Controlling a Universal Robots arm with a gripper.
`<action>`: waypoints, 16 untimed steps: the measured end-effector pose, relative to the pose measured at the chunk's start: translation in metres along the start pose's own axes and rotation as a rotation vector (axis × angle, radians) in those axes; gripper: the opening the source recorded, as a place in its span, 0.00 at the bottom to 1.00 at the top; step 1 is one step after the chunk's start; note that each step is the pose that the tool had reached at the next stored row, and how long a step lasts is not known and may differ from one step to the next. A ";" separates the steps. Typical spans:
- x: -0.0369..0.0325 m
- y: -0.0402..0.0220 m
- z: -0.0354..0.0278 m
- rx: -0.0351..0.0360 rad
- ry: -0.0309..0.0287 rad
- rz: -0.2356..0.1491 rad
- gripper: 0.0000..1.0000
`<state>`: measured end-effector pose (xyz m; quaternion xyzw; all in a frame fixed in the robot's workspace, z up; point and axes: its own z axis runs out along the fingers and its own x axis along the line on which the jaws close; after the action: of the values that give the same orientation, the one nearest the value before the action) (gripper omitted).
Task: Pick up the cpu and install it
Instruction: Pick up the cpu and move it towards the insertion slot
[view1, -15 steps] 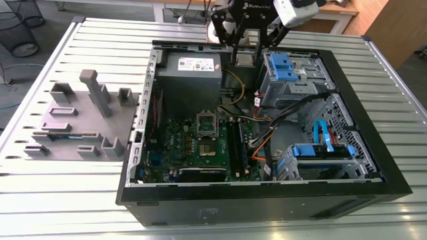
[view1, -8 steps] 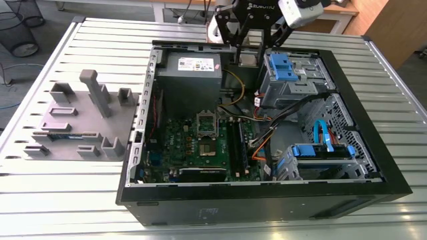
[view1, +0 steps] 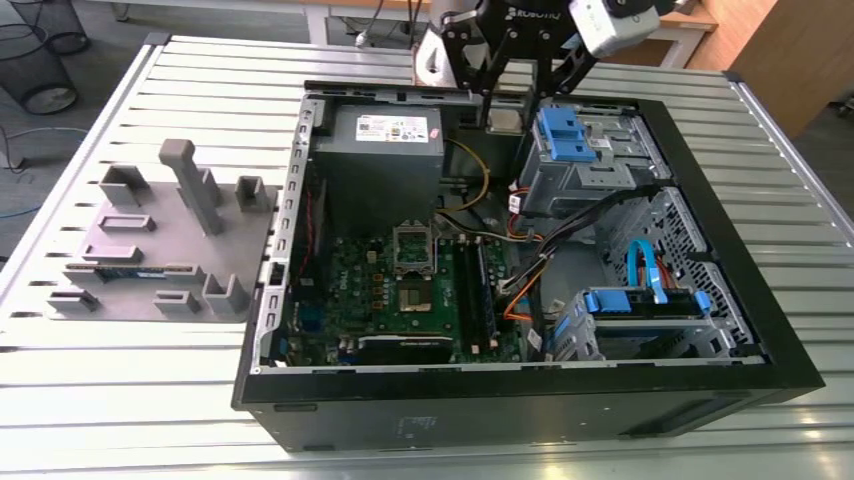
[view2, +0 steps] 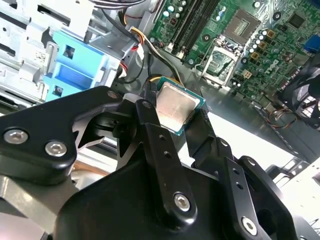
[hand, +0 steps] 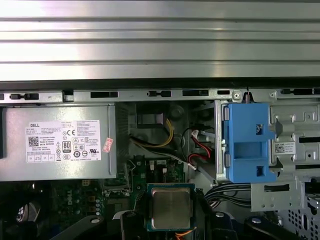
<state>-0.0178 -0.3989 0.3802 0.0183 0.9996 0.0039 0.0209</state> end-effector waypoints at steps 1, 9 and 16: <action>-0.0011 0.0000 0.0001 0.0000 0.0001 0.000 0.47; -0.0097 0.0004 0.0007 0.0000 0.0000 0.000 0.47; -0.0182 0.0008 0.0013 0.0000 0.0000 0.000 0.47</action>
<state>0.0004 -0.3988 0.3796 0.0183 0.9996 0.0039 0.0209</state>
